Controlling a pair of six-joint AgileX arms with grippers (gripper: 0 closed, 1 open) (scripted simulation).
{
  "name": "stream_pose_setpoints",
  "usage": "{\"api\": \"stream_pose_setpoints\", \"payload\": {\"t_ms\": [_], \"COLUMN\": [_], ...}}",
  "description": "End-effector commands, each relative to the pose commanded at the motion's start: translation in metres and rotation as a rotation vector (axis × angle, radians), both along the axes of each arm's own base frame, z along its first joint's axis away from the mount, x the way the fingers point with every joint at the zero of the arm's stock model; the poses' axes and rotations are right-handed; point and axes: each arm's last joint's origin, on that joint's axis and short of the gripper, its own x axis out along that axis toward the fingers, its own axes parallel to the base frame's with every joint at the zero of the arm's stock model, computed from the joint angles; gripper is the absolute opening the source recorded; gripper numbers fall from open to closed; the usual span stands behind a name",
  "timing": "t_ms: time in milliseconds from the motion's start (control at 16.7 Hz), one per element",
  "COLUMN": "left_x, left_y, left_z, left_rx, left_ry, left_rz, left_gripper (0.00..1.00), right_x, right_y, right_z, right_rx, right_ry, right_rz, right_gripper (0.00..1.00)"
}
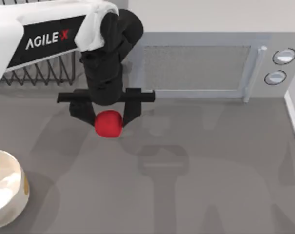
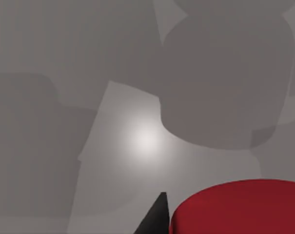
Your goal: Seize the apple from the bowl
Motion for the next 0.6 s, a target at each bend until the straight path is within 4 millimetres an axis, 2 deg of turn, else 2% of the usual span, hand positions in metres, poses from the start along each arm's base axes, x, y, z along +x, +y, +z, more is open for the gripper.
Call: {"api": "stream_pose_setpoints", "payload": {"t_ms": [480,600], "left_x": [0.0000,0.0000], "left_y": [0.0000,0.0000], "left_z": [0.0000,0.0000], "left_rx": [0.000,0.000], "left_ry": [0.000,0.000], "left_rz": [0.000,0.000], "left_gripper": [0.98,1.00], "right_x": [0.0000,0.0000], "right_y": [0.0000,0.0000], "right_z": [0.0000,0.0000], "right_rx": [0.000,0.000], "right_ry": [0.000,0.000], "right_rz": [0.000,0.000], "right_gripper": [1.00,1.00]}}
